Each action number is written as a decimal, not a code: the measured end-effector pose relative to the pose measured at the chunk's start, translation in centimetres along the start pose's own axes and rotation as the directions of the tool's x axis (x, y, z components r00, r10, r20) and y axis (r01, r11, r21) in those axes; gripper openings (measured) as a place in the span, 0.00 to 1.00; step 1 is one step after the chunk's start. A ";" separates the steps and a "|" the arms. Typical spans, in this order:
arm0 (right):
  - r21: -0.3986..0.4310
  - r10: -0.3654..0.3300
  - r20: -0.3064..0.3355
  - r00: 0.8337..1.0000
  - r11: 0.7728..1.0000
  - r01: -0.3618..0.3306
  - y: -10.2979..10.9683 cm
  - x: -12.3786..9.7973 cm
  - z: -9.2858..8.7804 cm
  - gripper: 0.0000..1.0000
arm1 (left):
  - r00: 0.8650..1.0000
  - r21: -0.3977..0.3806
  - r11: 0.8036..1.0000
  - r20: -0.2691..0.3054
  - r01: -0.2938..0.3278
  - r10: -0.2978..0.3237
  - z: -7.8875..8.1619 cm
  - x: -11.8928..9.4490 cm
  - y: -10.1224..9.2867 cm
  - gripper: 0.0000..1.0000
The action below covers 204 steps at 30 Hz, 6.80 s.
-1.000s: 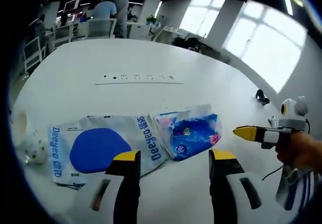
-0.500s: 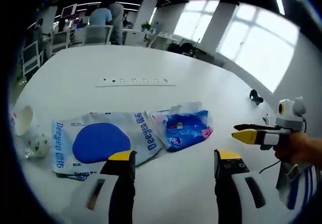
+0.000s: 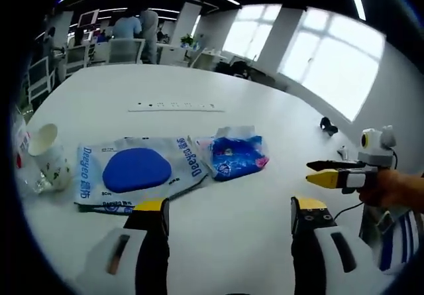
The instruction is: Arrange the tabletop items into an orderly group along one side of the table until the central work area is clear of visible clutter.
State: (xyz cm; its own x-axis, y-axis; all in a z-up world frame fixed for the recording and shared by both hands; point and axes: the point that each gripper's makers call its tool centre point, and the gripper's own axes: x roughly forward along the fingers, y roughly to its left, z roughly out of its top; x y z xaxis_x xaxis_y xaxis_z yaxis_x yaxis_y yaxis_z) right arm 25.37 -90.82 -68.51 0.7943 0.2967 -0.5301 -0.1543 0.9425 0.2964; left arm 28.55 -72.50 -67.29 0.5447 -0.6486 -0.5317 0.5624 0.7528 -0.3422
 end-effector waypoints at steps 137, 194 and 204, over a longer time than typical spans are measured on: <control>-0.424 -0.068 -0.431 0.900 0.895 -0.135 19.4 2.8 -13.7 0.59 | 0.869 0.179 0.905 -0.260 -0.385 0.421 -14.6 -11.8 7.6 0.84; -0.485 -0.057 -0.425 0.903 0.857 -0.174 21.9 2.5 -13.9 0.03 | 0.869 0.143 0.931 -0.336 -0.335 0.364 -14.8 -11.3 4.9 0.14; -0.456 -0.043 -0.433 0.900 0.872 -0.178 22.0 2.0 -14.0 0.03 | 0.880 0.068 0.945 -0.349 -0.320 0.323 -15.0 -11.5 4.5 0.12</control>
State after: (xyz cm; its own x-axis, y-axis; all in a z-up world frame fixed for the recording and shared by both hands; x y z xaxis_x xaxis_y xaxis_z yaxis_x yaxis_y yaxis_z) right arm 15.34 -67.38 -74.13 0.4674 0.2932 -0.8340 -0.5439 0.8391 -0.0098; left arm 15.49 -59.99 -74.28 0.4432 -0.2885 -0.8487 0.3996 0.9111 -0.1010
